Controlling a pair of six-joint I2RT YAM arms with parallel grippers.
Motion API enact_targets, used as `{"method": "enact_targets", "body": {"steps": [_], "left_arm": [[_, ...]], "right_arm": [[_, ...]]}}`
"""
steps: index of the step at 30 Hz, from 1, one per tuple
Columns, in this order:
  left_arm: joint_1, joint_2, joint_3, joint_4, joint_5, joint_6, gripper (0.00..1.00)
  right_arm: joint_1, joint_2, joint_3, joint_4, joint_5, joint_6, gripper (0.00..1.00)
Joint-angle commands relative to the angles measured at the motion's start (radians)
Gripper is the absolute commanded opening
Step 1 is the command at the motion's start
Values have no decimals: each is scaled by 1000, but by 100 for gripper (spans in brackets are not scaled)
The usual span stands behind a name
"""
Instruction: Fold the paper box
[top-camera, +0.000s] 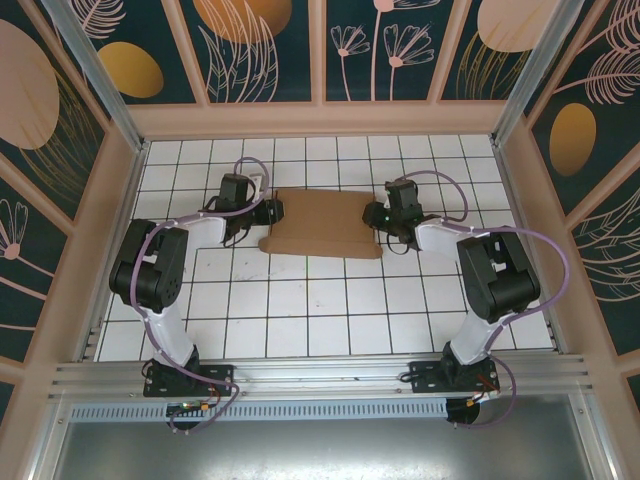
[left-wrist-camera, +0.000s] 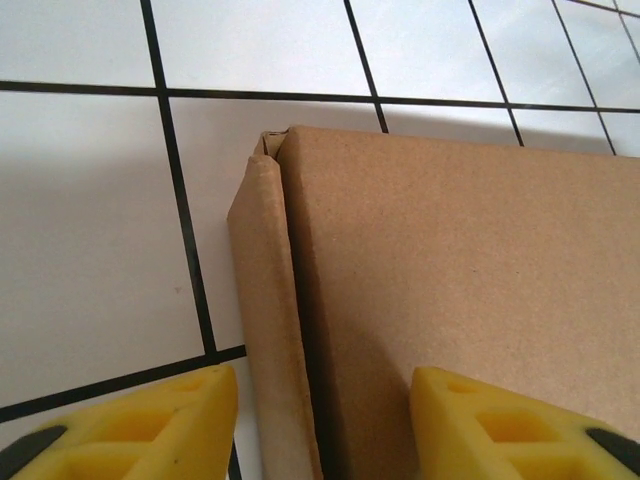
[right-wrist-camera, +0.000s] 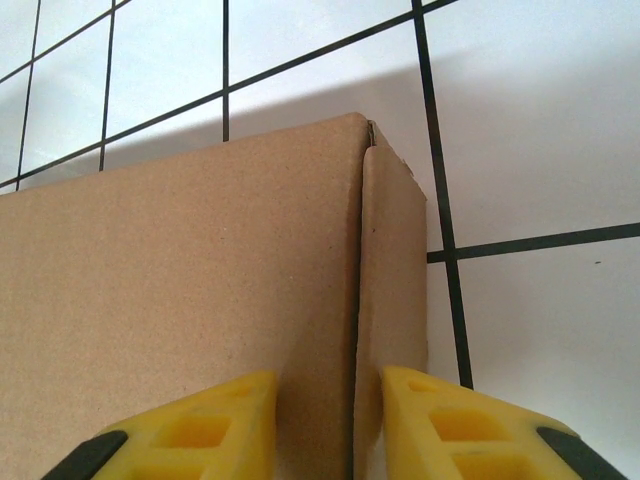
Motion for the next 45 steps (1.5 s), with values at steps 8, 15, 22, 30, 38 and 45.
{"method": "enact_targets", "body": {"steps": [8,15,22,30,38,45], "left_arm": [[20,11,-99,39,66,-36,39],[66,36,-129,108,169,-79,38],[136,73,-169,223,322,-150,38],[185,128,-198,357,455,-253,36],[216,152,-224,430,492,-300,34],[240,178,-251,542,542,-372,34]], "right_arm": [[-31,-28,-14,-2,-98,22,67],[-110,-108,-146,168,-264,143,80],[-145,-134,-214,213,-329,164,80],[-147,-85,-224,286,-416,206,81],[-148,-48,-231,351,-490,245,82],[-148,2,-235,422,-569,278,87]]}}
